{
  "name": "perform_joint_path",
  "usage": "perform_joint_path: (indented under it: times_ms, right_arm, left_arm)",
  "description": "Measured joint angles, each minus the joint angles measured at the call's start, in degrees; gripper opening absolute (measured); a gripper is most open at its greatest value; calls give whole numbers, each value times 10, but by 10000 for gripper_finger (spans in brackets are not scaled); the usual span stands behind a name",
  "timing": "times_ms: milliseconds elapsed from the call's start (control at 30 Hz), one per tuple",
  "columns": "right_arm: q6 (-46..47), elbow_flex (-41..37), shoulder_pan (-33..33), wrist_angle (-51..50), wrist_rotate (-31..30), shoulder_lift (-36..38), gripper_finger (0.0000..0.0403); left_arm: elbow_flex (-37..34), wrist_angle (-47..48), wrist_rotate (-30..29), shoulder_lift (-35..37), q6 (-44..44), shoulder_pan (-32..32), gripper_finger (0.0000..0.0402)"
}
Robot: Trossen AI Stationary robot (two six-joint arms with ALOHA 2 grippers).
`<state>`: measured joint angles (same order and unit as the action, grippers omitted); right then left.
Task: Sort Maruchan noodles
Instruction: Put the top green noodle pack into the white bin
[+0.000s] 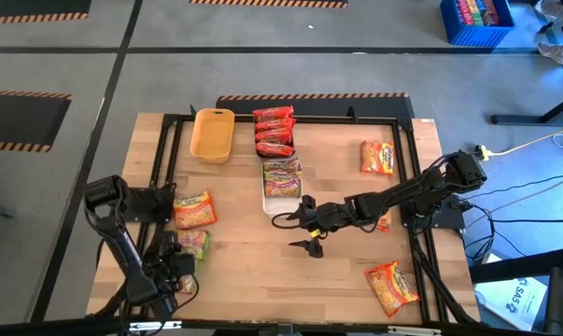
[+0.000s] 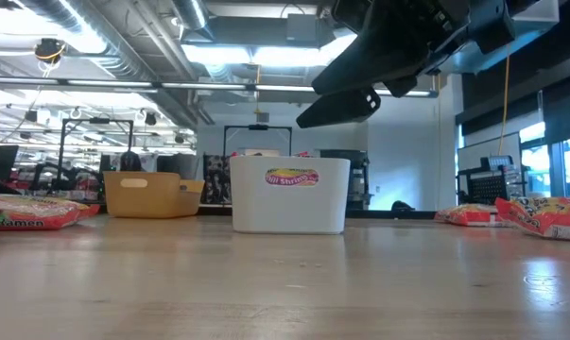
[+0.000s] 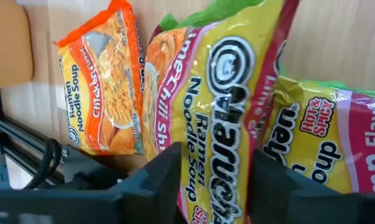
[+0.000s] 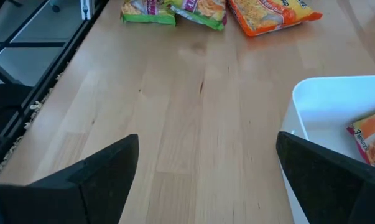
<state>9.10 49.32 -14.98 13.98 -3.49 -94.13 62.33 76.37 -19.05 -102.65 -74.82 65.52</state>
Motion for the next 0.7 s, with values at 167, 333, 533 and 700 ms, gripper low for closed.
perform_joint_path:
  times_ms: [167, 333, 533, 700]
  right_arm:
    - [0, 0, 0, 0, 0, 0, 365]
    - [0, 0, 0, 0, 0, 0, 365]
    - [0, 12, 0, -6, 0, 0, 365]
    - [-3, 34, -1, -18, 0, 0, 365]
  left_arm:
    - [0, -6, -1, 0, 0, 0, 100]
    - [0, -8, 1, 0, 4, 0, 63]
    - [0, -7, 9, 6, 15, -10, 10]
    - [0, -5, 6, 46, 9, -27, 4]
